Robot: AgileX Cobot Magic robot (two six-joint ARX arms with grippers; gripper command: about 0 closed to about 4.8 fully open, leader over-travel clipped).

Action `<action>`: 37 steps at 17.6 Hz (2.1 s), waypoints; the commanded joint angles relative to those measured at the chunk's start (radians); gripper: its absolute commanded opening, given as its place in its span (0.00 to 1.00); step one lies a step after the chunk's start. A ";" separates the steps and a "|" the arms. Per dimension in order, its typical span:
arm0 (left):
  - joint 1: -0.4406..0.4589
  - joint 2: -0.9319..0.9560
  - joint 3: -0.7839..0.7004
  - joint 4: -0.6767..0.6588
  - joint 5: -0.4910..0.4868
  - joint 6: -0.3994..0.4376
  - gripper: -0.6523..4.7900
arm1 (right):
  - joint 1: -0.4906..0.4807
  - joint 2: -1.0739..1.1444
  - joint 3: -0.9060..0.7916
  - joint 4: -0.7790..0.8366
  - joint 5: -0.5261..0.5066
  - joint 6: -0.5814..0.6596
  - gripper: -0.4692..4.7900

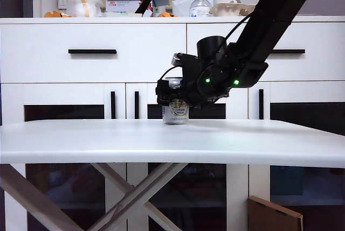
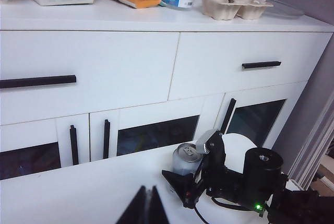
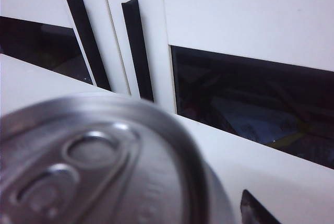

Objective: Pick up a can of beer from the white table, open the left drawer, place the beer inside the drawer, and finally close the drawer.

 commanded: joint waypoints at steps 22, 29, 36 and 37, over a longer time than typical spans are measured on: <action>0.000 0.167 -0.005 0.409 0.003 -0.637 0.11 | 0.002 -0.850 0.005 -0.821 0.016 -0.066 0.19; 0.001 0.398 -0.005 0.836 -0.020 -1.007 0.11 | 0.002 -0.936 0.005 -0.893 -0.025 -0.093 0.19; 0.001 0.630 -0.003 1.126 -0.242 -1.261 0.11 | 0.007 -0.937 0.005 -0.914 -0.137 -0.094 0.19; 0.001 0.662 -0.002 1.126 -0.274 -1.318 0.11 | 0.007 -0.937 0.005 -0.914 -0.137 -0.094 0.19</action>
